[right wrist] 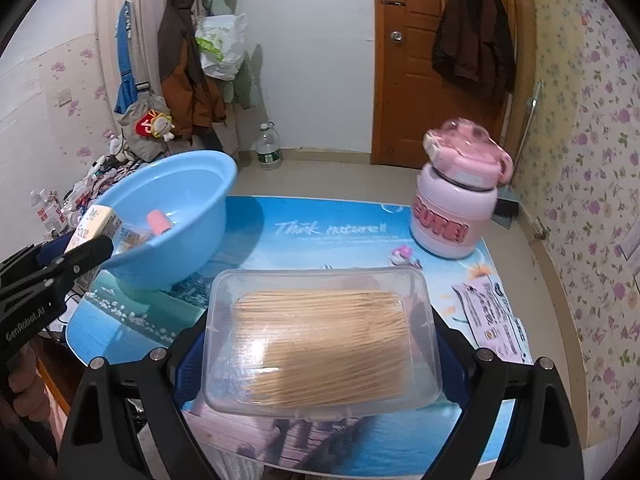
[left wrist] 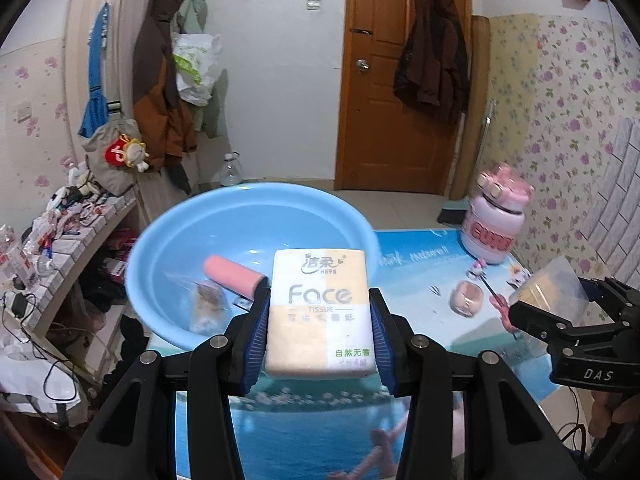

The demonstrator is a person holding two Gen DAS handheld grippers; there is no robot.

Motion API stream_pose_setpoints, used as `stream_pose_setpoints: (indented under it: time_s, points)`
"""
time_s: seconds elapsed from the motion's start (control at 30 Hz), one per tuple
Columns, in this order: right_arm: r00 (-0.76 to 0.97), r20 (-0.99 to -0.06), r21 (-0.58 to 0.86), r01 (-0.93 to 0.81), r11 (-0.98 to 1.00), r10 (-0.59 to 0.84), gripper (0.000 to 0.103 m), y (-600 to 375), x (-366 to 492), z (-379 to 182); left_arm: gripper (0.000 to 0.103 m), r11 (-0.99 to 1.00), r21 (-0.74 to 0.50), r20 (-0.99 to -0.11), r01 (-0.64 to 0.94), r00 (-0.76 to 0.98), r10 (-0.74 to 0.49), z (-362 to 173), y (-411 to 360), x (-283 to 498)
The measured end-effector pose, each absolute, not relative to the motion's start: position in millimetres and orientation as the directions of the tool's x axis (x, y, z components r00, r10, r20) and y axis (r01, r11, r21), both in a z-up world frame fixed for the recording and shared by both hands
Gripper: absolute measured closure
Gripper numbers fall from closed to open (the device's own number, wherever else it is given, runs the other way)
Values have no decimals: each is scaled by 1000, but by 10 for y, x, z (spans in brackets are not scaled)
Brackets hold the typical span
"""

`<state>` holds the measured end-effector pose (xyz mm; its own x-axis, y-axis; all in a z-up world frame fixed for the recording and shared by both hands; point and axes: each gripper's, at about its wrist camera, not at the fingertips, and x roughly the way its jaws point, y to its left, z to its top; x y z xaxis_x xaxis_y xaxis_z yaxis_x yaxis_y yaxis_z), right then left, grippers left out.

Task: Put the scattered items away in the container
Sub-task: 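Carry the tissue pack over the blue basin with the left gripper while the right carries the toothpick box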

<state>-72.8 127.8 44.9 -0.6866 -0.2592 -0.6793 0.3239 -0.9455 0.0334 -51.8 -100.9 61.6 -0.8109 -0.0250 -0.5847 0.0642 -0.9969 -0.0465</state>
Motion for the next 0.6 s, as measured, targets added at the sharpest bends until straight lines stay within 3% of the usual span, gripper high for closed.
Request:
stream_pose_setpoints:
  time_s: [0.6]
  points:
    - [-700, -615, 27, 442, -896, -364, 10, 658, -903, 869, 59, -981, -13, -540, 193, -827, -155, 881, -1657, -602]
